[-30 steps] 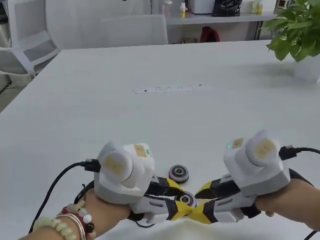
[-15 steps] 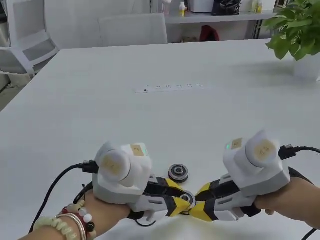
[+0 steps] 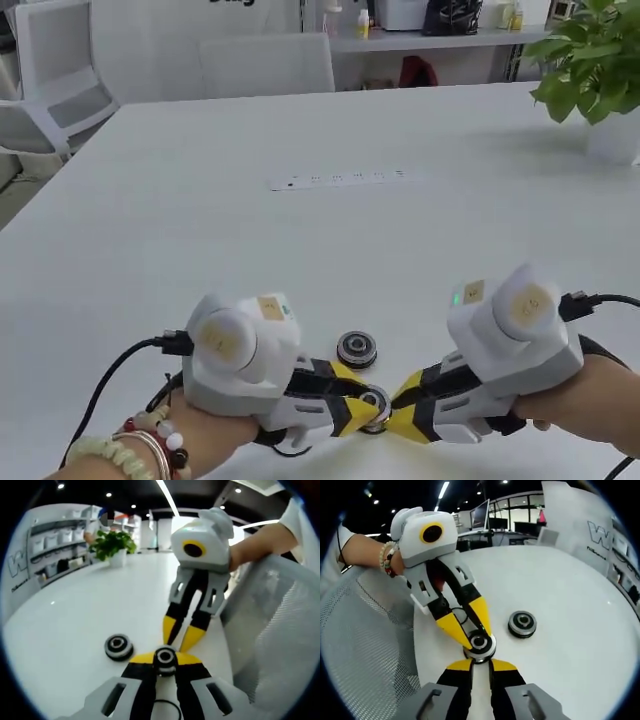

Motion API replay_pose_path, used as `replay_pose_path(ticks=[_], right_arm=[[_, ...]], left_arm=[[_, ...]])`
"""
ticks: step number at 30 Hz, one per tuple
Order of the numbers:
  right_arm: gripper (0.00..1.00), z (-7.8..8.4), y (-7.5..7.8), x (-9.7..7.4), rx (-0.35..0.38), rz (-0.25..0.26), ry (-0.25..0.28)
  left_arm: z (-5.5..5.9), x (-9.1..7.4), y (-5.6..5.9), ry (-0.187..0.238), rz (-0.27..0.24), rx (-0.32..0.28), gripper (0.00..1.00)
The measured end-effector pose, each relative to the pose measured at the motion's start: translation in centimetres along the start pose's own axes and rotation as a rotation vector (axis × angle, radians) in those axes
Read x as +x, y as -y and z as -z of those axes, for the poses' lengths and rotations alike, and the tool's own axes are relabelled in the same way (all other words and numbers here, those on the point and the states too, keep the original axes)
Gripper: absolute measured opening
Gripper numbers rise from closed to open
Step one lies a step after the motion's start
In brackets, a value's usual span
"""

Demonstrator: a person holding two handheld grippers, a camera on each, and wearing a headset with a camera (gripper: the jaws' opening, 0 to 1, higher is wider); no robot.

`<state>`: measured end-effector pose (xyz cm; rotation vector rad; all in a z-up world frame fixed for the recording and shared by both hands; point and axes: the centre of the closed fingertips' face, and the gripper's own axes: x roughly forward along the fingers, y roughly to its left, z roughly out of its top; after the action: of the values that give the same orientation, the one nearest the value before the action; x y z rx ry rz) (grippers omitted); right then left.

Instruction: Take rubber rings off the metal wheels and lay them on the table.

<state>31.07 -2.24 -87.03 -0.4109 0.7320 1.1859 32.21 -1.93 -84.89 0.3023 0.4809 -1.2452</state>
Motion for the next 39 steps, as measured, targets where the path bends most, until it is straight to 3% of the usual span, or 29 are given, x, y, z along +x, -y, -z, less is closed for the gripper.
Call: replay_pose_path(ticks=[8,23,28,31,36,39], right_arm=[[0.02,0.1,0.3,-0.1,-0.03,0.016,-0.006],[0.0,0.2,0.6,0.0,0.047,0.025,-0.025],[0.0,0.3,0.8,-0.1,0.28,0.012,0.008],[0.0,0.3,1.0,-0.1,0.323,0.0,0.016],[0.0,0.2,1.0,-0.4,0.468,-0.032,0.057],[0.0,0.2,1.1,-0.6,0.499,-0.037,0.065]], left_arm=[[0.0,0.0,0.1,0.003,-0.006,-0.001,0.15],[0.0,-0.1,0.1,0.016,-0.008,-0.003,0.15],[0.0,-0.1,0.1,0.03,-0.005,-0.004,0.15],[0.0,-0.1,0.1,0.034,-0.003,-0.004,0.15],[0.0,-0.1,0.1,0.043,0.001,0.005,0.15],[0.0,-0.1,0.0,0.055,0.004,0.003,0.15]])
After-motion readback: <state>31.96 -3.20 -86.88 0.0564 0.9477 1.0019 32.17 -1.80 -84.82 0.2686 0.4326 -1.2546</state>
